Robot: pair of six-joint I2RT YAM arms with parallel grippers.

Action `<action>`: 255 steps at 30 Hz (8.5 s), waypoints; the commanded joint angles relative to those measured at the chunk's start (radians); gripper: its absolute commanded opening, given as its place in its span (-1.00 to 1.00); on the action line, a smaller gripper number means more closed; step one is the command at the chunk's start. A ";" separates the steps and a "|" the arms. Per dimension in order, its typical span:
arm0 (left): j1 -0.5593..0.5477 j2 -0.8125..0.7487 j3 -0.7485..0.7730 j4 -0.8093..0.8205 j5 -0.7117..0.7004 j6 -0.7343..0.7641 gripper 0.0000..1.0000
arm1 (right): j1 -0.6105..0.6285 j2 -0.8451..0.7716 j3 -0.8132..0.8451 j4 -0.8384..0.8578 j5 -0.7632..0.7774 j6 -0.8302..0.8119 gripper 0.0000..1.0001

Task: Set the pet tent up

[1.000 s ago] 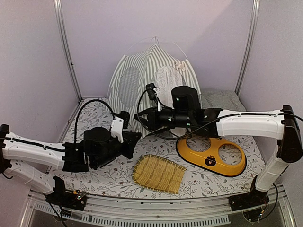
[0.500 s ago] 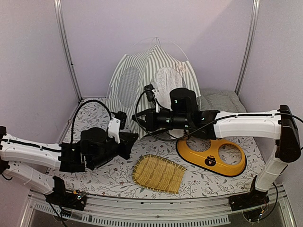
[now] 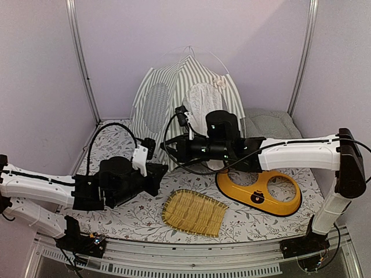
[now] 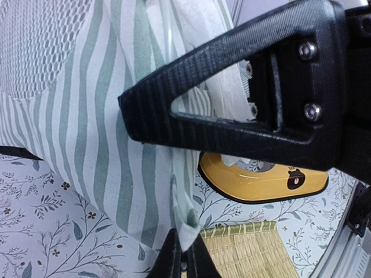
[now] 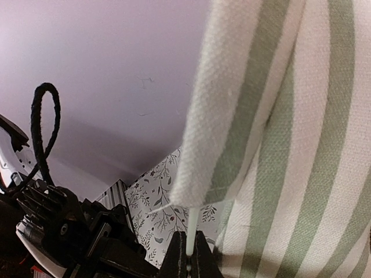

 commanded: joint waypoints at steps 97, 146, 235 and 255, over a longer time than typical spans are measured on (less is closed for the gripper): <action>0.164 -0.077 0.071 -0.101 0.021 -0.112 -0.41 | -0.006 -0.243 -0.144 -0.183 0.225 -0.044 0.97; 0.353 0.342 0.571 -0.411 0.013 0.088 -0.98 | -0.217 -0.632 -0.403 -0.283 0.229 -0.002 0.98; 0.310 -0.113 0.045 -0.294 0.291 -0.112 0.51 | -0.707 -0.107 -0.039 -0.428 0.232 -0.143 0.98; 0.241 -0.118 -0.055 -0.378 0.294 -0.226 0.52 | -0.712 0.557 0.546 -0.691 0.282 -0.321 0.98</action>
